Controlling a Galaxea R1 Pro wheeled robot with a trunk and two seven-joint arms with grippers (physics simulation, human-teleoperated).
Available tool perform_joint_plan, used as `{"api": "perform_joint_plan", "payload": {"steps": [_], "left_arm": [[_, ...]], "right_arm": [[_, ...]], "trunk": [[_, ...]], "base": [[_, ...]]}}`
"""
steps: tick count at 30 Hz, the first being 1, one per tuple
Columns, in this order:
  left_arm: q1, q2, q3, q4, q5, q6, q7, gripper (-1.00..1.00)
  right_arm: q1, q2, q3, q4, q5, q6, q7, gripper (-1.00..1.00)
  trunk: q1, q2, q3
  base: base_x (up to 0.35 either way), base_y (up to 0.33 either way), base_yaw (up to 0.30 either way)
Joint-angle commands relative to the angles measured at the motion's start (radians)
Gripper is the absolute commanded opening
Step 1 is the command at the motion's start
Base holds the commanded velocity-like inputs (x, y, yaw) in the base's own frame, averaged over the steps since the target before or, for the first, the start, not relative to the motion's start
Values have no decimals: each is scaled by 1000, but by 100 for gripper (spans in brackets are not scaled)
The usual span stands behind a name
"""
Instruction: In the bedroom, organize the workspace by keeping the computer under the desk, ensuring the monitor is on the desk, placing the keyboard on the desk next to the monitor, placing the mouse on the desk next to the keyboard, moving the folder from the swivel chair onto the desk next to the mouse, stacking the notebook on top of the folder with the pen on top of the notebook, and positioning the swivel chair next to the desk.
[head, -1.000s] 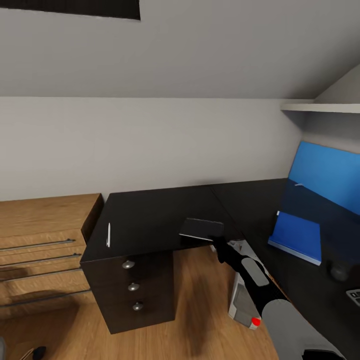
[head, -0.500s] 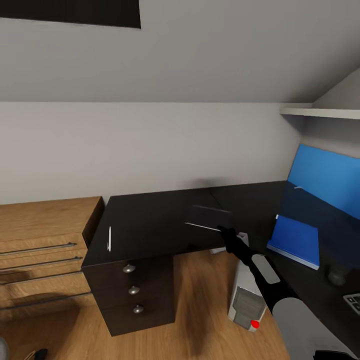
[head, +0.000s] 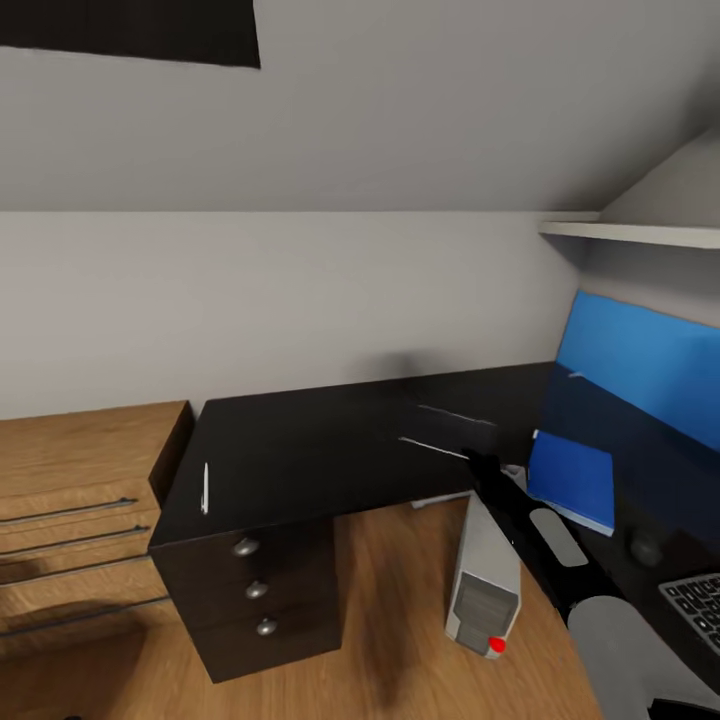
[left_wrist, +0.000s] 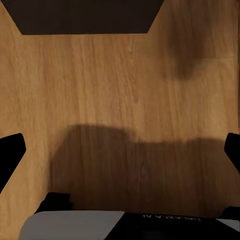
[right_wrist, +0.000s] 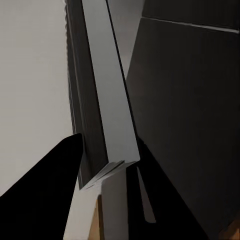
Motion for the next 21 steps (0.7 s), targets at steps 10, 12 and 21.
{"api": "perform_joint_plan", "payload": {"steps": [10, 12, 21], "left_arm": [[0, 0, -3, 12, 6, -34, 7, 100], [0, 0, -3, 14, 6, -45, 7, 100], [0, 0, -3, 26, 5, -58, 7, 100]], "right_arm": [[-1, -25, -58, 2, -3, 5, -40, -100], [-1, -27, -60, 2, -4, 5, -62, -100], [-1, -33, -101, -3, -7, 5, -82, -100]], "trunk": [[0, -1, -1], [0, -1, -1], [0, -1, -1]], "base": [[0, 0, -273], [0, -35, -276], [0, -255, -120]]}}
